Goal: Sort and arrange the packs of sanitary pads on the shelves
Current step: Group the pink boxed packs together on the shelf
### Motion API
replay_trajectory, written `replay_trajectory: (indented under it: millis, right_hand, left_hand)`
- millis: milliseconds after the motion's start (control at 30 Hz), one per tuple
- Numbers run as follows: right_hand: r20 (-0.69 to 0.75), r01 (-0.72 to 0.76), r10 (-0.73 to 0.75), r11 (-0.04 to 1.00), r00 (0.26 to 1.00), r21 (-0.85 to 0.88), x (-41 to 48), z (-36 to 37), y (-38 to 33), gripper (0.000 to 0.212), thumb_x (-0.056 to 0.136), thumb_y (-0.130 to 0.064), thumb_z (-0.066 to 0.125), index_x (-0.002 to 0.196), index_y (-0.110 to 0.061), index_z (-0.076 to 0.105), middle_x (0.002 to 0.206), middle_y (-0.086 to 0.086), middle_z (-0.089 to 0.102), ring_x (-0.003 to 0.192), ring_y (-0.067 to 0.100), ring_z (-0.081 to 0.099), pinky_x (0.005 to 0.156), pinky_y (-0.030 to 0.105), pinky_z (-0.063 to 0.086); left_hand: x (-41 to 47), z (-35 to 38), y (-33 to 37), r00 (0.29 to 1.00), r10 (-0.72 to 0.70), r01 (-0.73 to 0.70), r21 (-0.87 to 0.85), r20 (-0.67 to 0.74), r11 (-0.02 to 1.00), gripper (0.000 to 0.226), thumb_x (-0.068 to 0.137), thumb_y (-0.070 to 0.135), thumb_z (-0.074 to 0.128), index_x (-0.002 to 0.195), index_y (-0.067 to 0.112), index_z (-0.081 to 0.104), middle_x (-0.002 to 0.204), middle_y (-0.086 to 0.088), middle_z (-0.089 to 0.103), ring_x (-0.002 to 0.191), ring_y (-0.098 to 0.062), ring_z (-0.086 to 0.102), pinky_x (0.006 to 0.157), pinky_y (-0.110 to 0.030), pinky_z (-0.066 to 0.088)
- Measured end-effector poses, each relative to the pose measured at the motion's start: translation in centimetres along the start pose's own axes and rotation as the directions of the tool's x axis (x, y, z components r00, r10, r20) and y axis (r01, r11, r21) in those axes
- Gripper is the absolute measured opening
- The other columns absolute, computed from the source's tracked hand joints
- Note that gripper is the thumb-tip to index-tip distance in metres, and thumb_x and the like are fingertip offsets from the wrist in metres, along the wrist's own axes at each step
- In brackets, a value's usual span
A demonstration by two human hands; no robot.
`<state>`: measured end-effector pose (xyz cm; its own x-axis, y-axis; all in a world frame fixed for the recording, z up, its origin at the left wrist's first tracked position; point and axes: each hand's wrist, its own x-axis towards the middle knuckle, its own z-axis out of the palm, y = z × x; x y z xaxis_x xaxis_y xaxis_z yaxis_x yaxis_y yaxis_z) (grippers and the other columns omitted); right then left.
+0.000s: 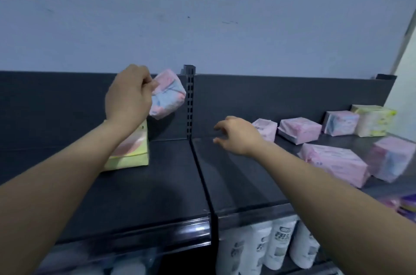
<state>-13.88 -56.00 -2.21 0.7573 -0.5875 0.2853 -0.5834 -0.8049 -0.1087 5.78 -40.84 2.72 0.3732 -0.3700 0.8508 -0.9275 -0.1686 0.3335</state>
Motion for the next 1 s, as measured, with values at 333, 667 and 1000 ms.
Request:
replay_trajectory:
  millis: [333,667,1000]
  right_hand:
    - [0.251,-0.292,0.363,0.915,0.897,-0.277,-7.8,-4.1,17.9,0.069,0.071,-0.062,0.068,0.130,-0.030,0.049,0.130,0.003,0.048,0.125,0.028,0.045,0.093,0.041,0.039]
    - [0.301,-0.220,0.257,0.964,0.918,-0.153,-6.5,-3.5,23.2,0.041,0.092,-0.053,0.046,0.119,-0.024,0.057,0.116,0.004,0.062,0.112,0.027,0.055,0.091,0.037,0.046]
    - [0.322,-0.324,0.357,0.933,0.877,-0.155,0.4,-1.4,26.2,0.050,0.096,-0.042,0.026,0.132,-0.019,0.052,0.152,0.014,0.028,0.135,0.033,0.031,0.108,0.047,0.032]
  left_hand:
    - [-5.1,11.8,15.0,0.847,0.169,-0.292,0.174,0.504,0.940,0.023,0.093,0.030,0.055,0.073,0.021,0.048,0.092,0.003,0.050,0.094,-0.021,0.048,0.071,-0.032,0.035]
    - [-3.9,19.7,20.3,0.604,-0.182,0.274,0.012,0.776,0.962,0.042,0.081,0.018,0.054,0.123,0.023,0.055,0.127,0.006,0.046,0.105,-0.022,0.054,0.065,-0.028,0.046]
    - [-1.8,25.3,18.8,0.495,-0.325,0.251,0.226,0.805,0.941,0.058,0.078,0.029,0.070,0.130,0.037,0.046,0.131,-0.002,0.050,0.126,-0.027,0.035,0.091,-0.038,0.042]
